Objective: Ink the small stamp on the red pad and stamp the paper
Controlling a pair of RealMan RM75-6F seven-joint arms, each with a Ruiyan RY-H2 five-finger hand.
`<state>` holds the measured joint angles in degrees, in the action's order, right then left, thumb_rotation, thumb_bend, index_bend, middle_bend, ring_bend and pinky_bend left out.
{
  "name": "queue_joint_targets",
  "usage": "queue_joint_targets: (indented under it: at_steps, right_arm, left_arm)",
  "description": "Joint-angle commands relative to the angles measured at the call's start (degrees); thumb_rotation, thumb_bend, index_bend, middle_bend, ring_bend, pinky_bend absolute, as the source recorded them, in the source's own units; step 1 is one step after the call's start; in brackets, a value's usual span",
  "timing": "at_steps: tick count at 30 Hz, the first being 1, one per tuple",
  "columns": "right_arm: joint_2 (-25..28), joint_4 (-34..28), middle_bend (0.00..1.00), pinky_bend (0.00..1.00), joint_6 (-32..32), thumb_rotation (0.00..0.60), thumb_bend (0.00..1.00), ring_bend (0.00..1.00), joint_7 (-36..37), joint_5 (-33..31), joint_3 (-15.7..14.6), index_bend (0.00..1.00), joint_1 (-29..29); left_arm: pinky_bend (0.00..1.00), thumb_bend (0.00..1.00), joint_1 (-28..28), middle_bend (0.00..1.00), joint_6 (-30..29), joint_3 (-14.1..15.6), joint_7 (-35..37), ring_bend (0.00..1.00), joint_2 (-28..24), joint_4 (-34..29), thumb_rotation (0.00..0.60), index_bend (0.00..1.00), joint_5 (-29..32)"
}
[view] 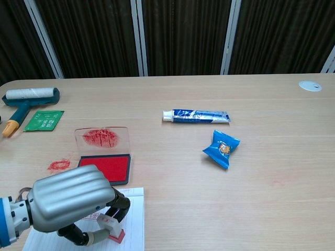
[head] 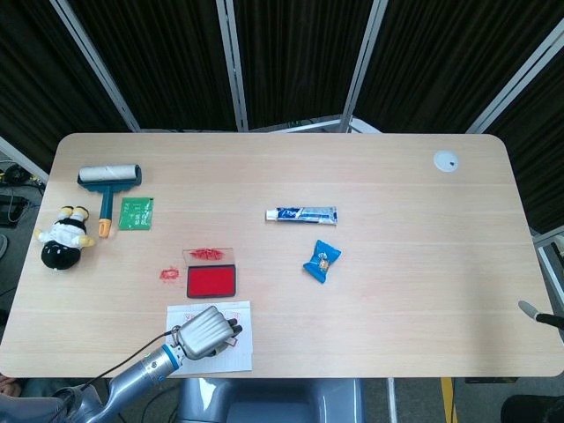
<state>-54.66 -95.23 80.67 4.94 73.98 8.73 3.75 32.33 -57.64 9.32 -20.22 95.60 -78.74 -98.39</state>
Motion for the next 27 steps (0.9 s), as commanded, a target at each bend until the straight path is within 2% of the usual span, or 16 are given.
queue_joint_targets:
  at_steps: [1, 15, 27]
  right_arm:
    - [0.0, 0.0, 0.0, 0.0, 0.0, 0.6, 0.0, 0.0, 0.0, 0.0, 0.0, 0.0, 0.0]
    - [0.0, -0.1, 0.0, 0.0, 0.1, 0.6, 0.0, 0.0, -0.2, 0.1, 0.0, 0.0, 0.0]
    - [-0.1, -0.3, 0.0, 0.0, 0.3, 0.6, 0.0, 0.0, -0.4, 0.4, -0.1, 0.0, -0.1]
  left_arm:
    - [0.85, 0.48, 0.0, 0.57, 0.1, 0.0, 0.0, 0.86, 0.0, 0.0, 0.6, 0.6, 0.1]
    - [0.85, 0.49, 0.2, 0.57, -1.3, -0.2, 0.7, 0.86, -1.0, -0.9, 0.6, 0.6, -0.9]
    - [0.85, 0.49, 0.4, 0.57, -6.6, -1.8, 3.7, 0.86, -7.1, -8.1, 0.6, 0.6, -2.6]
